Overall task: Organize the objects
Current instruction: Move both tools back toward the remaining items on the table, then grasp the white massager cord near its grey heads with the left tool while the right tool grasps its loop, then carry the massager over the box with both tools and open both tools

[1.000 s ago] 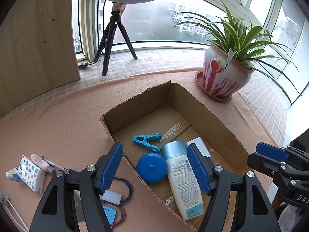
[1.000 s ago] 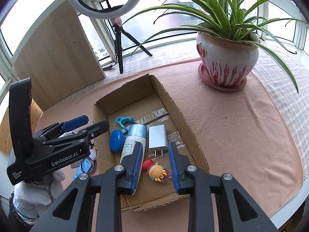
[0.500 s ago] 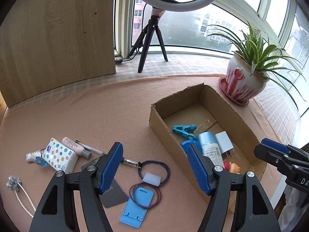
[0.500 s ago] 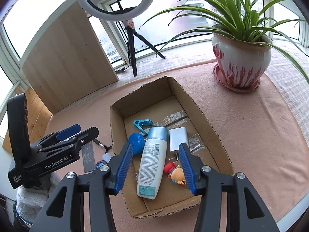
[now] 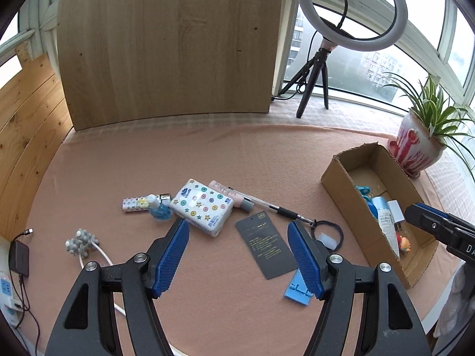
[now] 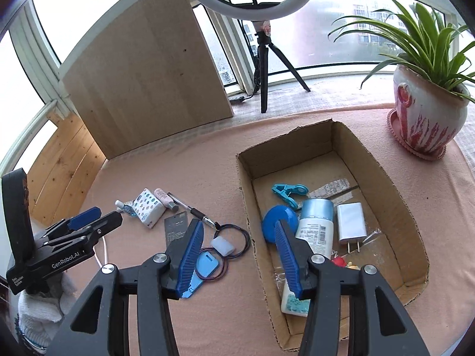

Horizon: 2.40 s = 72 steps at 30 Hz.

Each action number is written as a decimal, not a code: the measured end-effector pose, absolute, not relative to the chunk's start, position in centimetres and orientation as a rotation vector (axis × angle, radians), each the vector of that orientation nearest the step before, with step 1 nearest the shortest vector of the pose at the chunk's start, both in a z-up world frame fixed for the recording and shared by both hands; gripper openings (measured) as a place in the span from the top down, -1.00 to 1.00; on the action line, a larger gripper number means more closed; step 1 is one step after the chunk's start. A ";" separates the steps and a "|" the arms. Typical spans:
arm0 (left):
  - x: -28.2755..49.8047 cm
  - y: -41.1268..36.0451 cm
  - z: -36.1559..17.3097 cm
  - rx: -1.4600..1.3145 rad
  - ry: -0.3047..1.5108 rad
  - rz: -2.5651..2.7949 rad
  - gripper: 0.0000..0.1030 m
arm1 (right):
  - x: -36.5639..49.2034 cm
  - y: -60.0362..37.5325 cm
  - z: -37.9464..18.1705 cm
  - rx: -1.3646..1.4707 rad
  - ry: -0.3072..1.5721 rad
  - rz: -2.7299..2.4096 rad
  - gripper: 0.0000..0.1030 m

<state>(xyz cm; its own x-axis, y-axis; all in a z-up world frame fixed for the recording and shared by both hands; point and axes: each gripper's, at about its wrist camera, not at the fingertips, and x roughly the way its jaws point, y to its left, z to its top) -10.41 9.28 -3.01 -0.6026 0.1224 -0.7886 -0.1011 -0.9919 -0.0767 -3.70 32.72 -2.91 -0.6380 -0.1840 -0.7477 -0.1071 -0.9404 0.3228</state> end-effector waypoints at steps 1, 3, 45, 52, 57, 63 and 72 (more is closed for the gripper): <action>-10.2 8.6 -2.9 -1.337 -0.044 2.714 -0.40 | -4.0 32.2 -2.9 1.318 -0.521 -2.742 0.06; -9.8 7.3 -2.8 -1.342 -0.061 2.727 -0.40 | -4.5 31.0 -3.0 1.331 -0.489 -2.724 0.00; -8.0 -14.5 -13.9 -1.715 -0.611 2.669 -0.14 | -9.4 3.9 -11.5 1.561 -0.105 -2.112 -0.02; -9.7 -14.2 -14.1 -1.716 -0.547 2.678 0.01 | -9.2 0.7 -12.8 1.581 0.012 -2.113 -0.02; -10.7 -13.8 -14.8 -1.731 -0.556 2.647 0.28 | -9.1 0.0 -13.4 1.598 0.044 -2.121 0.24; -11.4 -13.4 -14.8 -1.716 -0.543 2.660 0.55 | -8.8 -0.4 -13.9 1.603 0.125 -2.155 0.50; -11.4 -12.5 -14.2 -1.648 -0.516 2.688 0.81 | -8.3 -0.1 -13.7 1.595 0.113 -2.162 0.73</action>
